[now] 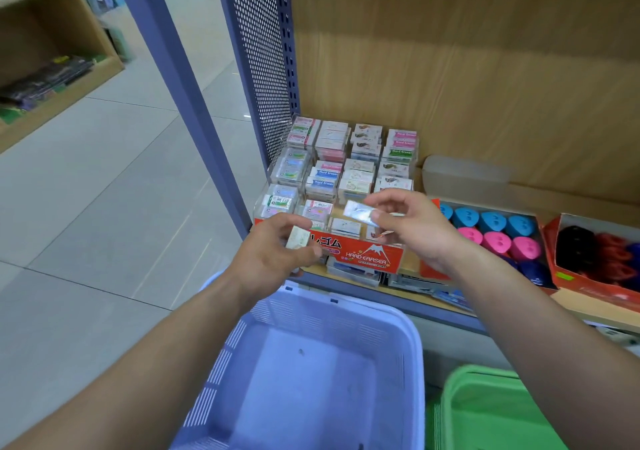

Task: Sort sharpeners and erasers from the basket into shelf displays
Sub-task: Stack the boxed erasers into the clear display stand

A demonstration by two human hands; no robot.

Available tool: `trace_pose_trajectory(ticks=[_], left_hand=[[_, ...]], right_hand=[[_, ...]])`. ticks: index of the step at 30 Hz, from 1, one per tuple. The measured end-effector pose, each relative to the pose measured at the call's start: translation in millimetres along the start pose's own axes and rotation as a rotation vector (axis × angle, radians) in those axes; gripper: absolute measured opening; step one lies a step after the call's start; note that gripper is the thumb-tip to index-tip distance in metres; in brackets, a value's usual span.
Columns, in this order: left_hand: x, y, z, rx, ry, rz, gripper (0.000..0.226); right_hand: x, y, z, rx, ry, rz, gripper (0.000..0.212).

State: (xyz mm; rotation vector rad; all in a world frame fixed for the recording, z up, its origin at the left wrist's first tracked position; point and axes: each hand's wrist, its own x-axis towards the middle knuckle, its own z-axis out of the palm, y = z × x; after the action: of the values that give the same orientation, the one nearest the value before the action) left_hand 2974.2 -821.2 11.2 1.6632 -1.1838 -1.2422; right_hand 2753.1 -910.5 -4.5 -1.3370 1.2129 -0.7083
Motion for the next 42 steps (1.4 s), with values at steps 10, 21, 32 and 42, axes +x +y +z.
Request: trace_pose_trajectory(ticks=[10, 21, 32, 42], left_hand=[[2.4, -13.6, -11.7, -0.053, -0.007, -0.061, 0.026], [13.9, -24.0, -11.8, 0.044, 0.008, -0.085, 0.030], [13.2, -27.3, -18.6, -0.117, 0.106, -0.094, 0.035], [16.6, -24.5, -24.7, -0.216, 0.186, -0.059, 0.021]], right_hand=[[43.0, 21.6, -11.0, -0.334, 0.152, -0.071, 0.012], [78.3, 42.2, 17.1, -0.536, 0.172, -0.142, 0.007], [88.6, -0.8, 43.0, -0.235, 0.191, -0.246, 0.008], [151.3, -2.3, 58.6, -0.811, 0.116, -0.211, 0.014]])
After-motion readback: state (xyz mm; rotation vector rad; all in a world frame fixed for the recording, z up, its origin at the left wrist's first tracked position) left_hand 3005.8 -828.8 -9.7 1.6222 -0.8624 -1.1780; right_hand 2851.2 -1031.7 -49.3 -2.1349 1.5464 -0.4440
